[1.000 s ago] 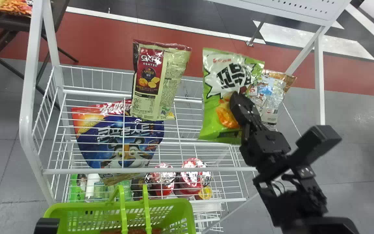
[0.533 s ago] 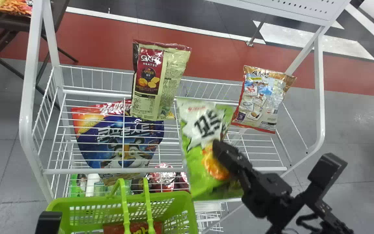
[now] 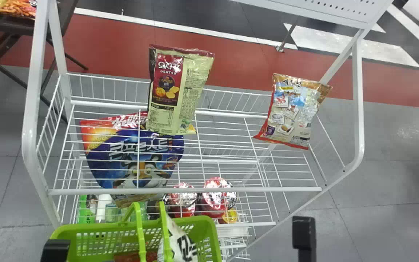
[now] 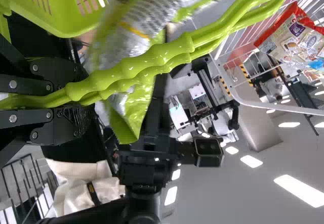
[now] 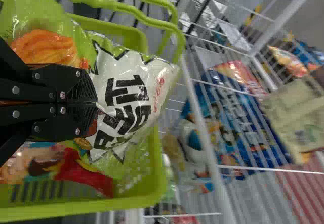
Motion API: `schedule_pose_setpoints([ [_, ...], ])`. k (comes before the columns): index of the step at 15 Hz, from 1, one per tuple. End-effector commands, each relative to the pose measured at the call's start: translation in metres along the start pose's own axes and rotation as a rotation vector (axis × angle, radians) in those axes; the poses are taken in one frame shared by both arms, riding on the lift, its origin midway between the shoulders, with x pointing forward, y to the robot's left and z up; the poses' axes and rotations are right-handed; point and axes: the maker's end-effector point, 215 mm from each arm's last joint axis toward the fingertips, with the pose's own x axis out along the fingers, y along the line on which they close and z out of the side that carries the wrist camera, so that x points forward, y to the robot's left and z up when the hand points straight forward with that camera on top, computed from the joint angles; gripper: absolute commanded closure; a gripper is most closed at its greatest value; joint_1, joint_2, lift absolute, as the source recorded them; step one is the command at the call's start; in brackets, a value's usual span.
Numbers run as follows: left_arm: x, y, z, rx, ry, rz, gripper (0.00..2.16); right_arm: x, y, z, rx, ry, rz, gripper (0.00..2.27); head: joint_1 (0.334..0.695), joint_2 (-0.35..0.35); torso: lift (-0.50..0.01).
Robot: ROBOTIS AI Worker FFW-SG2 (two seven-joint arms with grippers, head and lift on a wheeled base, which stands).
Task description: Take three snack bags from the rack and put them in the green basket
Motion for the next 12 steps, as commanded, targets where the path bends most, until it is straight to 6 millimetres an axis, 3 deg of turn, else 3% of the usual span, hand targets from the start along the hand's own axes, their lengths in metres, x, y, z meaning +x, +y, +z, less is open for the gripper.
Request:
schedule_pose_setpoints([
  [1,0.001,-0.003,-0.002,0.001,0.002,0.0,1.41,0.019,-0.004,-0.014,-0.019,0.029,0.0,2.1,0.695,-0.35,-0.007],
  [6,0.004,-0.007,-0.007,0.008,0.013,0.001,1.41,0.06,-0.03,0.006,-0.169,-0.052,-0.088,2.1,0.695,-0.35,-0.007],
  [8,0.007,-0.009,-0.008,0.011,0.017,-0.005,1.41,0.072,-0.034,-0.023,-0.158,0.067,-0.094,1.99,0.695,-0.35,-0.007],
  [10,0.007,-0.008,-0.009,0.01,0.018,-0.001,1.41,0.076,-0.025,-0.045,-0.191,0.148,-0.027,1.68,0.695,-0.35,-0.007],
  [11,0.007,-0.008,-0.009,0.01,0.019,-0.001,1.41,0.077,-0.016,-0.044,-0.195,0.14,0.017,1.37,0.695,-0.35,-0.007],
  [12,0.008,-0.008,-0.009,0.012,0.02,0.001,1.41,0.075,-0.014,-0.037,-0.209,0.106,0.03,0.91,0.695,-0.35,-0.007],
])
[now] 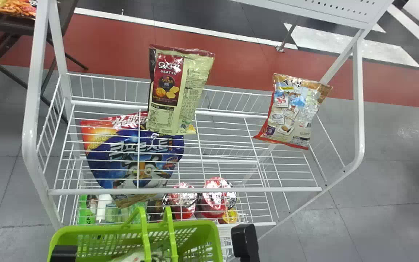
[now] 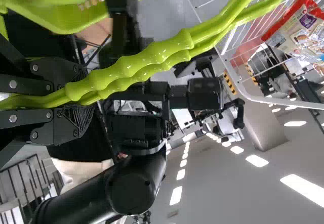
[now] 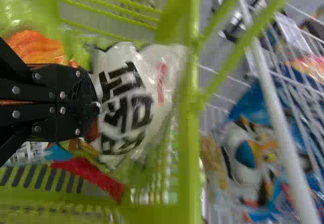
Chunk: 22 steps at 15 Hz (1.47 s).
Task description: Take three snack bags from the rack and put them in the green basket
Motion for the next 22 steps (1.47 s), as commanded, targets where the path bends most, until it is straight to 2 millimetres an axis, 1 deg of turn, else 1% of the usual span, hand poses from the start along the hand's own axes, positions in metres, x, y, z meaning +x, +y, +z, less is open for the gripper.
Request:
schedule_pose_setpoints([
  [1,0.001,-0.001,0.0,0.001,0.002,-0.002,1.41,-0.006,-0.004,0.015,-0.039,-0.072,-0.01,0.33,0.695,-0.35,-0.007],
  [2,0.001,-0.001,0.0,0.001,0.002,-0.002,1.41,-0.016,-0.009,0.028,-0.046,-0.131,-0.023,0.0,0.695,-0.35,-0.007],
  [5,0.001,0.0,0.0,0.002,0.0,-0.001,1.41,-0.055,-0.023,0.083,-0.065,-0.368,-0.043,0.03,0.695,-0.35,-0.007],
  [7,0.001,0.0,0.0,0.002,0.0,-0.001,1.41,-0.083,-0.031,0.115,-0.074,-0.498,-0.066,0.05,0.695,-0.35,-0.007],
  [8,0.001,0.0,0.001,0.002,-0.001,-0.001,1.41,-0.101,-0.035,0.137,-0.094,-0.586,-0.086,0.05,0.695,-0.35,-0.007],
  [9,0.001,0.001,-0.001,-0.001,0.001,0.0,1.41,-0.124,-0.039,0.163,-0.148,-0.691,-0.128,0.05,0.695,-0.35,-0.007],
  [10,0.003,0.0,-0.002,0.0,0.005,-0.001,1.41,-0.143,-0.042,0.186,-0.217,-0.755,-0.169,0.05,0.695,-0.35,-0.007],
  [11,0.005,-0.001,-0.004,-0.003,0.01,-0.003,1.41,-0.156,-0.048,0.208,-0.267,-0.798,-0.215,0.05,0.695,-0.35,-0.007],
  [13,0.006,-0.004,-0.006,-0.008,0.014,-0.015,1.41,-0.181,-0.069,0.247,-0.303,-0.866,-0.333,0.05,0.695,-0.35,-0.007],
  [14,0.007,-0.004,-0.007,-0.007,0.017,-0.018,1.41,-0.187,-0.078,0.268,-0.348,-0.883,-0.383,0.07,0.695,-0.35,-0.007],
  [15,0.007,-0.004,-0.007,-0.005,0.018,-0.017,1.41,-0.191,-0.091,0.285,-0.366,-0.888,-0.433,0.09,0.695,-0.35,-0.007],
  [16,0.007,-0.004,-0.007,-0.005,0.019,-0.015,1.41,-0.194,-0.106,0.298,-0.365,-0.888,-0.482,0.09,0.695,-0.35,-0.007],
  [17,0.007,-0.004,-0.006,-0.003,0.02,-0.017,1.41,-0.202,-0.127,0.312,-0.351,-0.899,-0.563,0.09,0.695,-0.35,-0.007],
  [18,0.007,-0.004,-0.006,-0.001,0.021,-0.017,1.41,-0.21,-0.144,0.323,-0.34,-0.91,-0.632,0.09,0.695,-0.35,-0.007],
  [19,0.007,-0.004,-0.006,-0.001,0.022,-0.017,1.41,-0.213,-0.169,0.334,-0.31,-0.894,-0.688,0.09,0.695,-0.35,-0.007],
  [21,0.007,-0.004,-0.006,0.002,0.023,-0.02,1.41,-0.212,-0.221,0.347,-0.215,-0.842,-0.736,0.1,0.695,-0.35,-0.007],
  [22,0.007,-0.004,-0.006,-0.001,0.025,-0.022,1.41,-0.215,-0.236,0.354,-0.192,-0.843,-0.749,0.12,0.695,-0.35,-0.007],
])
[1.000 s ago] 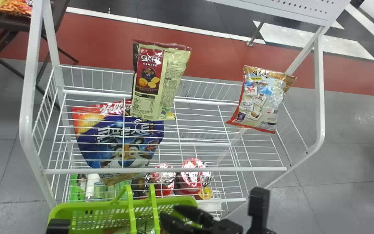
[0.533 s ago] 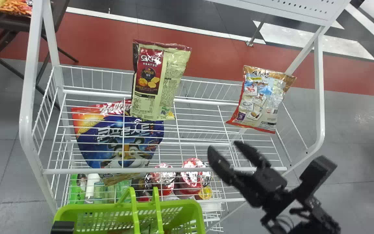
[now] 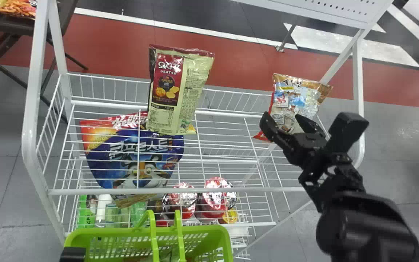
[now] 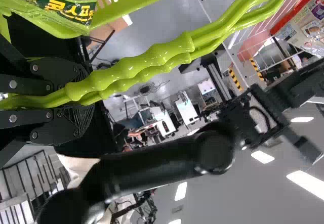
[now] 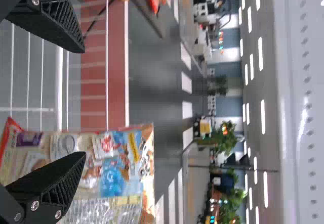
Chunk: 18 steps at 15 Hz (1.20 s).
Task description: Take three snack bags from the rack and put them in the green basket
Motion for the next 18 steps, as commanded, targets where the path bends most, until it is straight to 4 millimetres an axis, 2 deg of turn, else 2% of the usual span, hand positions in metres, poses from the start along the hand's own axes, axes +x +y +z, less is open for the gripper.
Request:
schedule_pose_setpoints([
  [1,-0.001,0.001,0.0,0.002,0.004,0.001,1.41,0.03,-0.031,-0.006,0.033,0.037,-0.053,0.12,0.695,-0.35,-0.007],
  [4,-0.001,0.0,0.0,0.003,0.007,0.001,1.41,0.053,-0.059,-0.019,0.052,0.076,-0.084,0.13,0.695,-0.35,-0.007],
  [5,-0.001,0.001,0.0,0.0,0.009,0.001,1.41,0.057,-0.061,-0.02,0.056,0.081,-0.085,0.13,0.695,-0.35,-0.007],
  [6,-0.001,0.001,0.0,0.002,0.009,0.001,1.41,0.06,-0.062,-0.021,0.058,0.084,-0.085,0.25,0.695,-0.35,-0.007],
  [7,-0.001,0.001,0.0,-0.002,0.011,0.0,1.41,0.06,-0.064,-0.021,0.057,0.086,-0.084,0.55,0.695,-0.35,-0.007],
  [8,-0.001,0.001,0.0,-0.001,0.011,0.0,1.41,0.059,-0.063,-0.027,0.062,0.105,-0.08,1.36,0.695,-0.35,-0.007],
  [9,-0.001,0.001,0.0,-0.004,0.012,-0.001,1.41,0.058,-0.059,-0.034,0.08,0.131,-0.068,2.02,0.695,-0.35,-0.007],
  [11,-0.001,0.002,0.0,-0.006,0.012,-0.001,1.41,0.048,-0.05,-0.023,0.052,0.093,-0.043,2.13,0.695,-0.35,-0.007],
  [15,0.0,0.002,0.001,-0.005,0.012,-0.004,1.41,0.019,-0.032,0.0,0.056,0.023,-0.003,2.17,0.695,-0.35,-0.007],
  [18,0.0,0.002,0.001,-0.005,0.014,-0.006,1.41,-0.006,-0.021,0.006,0.043,0.016,0.015,2.17,0.695,-0.35,-0.007],
])
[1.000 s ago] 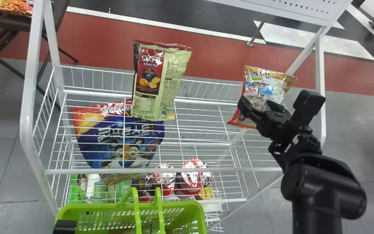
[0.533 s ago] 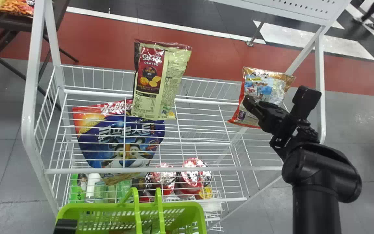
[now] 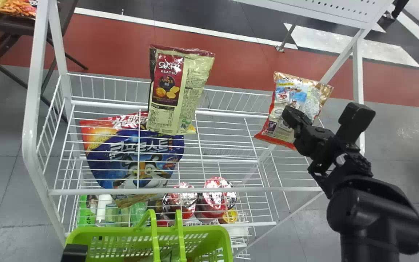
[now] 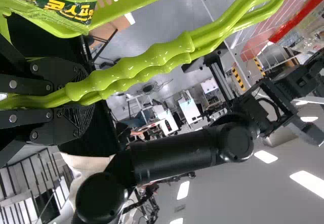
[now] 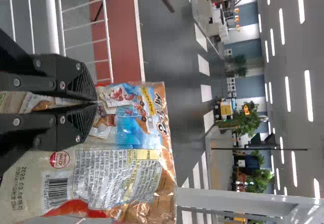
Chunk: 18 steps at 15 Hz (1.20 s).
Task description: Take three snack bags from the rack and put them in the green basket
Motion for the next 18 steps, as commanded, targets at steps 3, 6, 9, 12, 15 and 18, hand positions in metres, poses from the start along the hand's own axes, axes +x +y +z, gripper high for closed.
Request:
schedule_pose_setpoints([
  [3,0.002,0.0,0.0,0.001,0.002,-0.003,1.41,-0.052,0.031,0.019,0.002,-0.025,0.066,2.17,0.695,-0.35,-0.007],
  [6,0.003,0.0,0.0,0.005,0.007,0.002,1.41,-0.094,0.07,0.034,0.009,-0.045,0.155,2.17,0.695,-0.35,-0.007],
  [9,0.003,-0.001,-0.001,0.005,0.009,0.001,1.41,-0.121,0.093,0.042,-0.002,-0.055,0.197,2.17,0.695,-0.35,-0.007],
  [12,0.004,-0.002,-0.002,0.009,0.009,0.0,1.41,-0.113,0.078,0.032,-0.014,-0.034,0.148,1.13,0.695,-0.35,-0.007],
  [15,0.005,-0.002,-0.002,0.009,0.01,-0.001,1.41,-0.106,0.069,0.028,-0.017,-0.041,0.133,0.11,0.695,-0.35,-0.007],
  [18,0.004,-0.002,-0.002,0.01,0.01,0.0,1.41,-0.095,0.064,0.02,-0.014,-0.015,0.117,0.11,0.695,-0.35,-0.007],
])
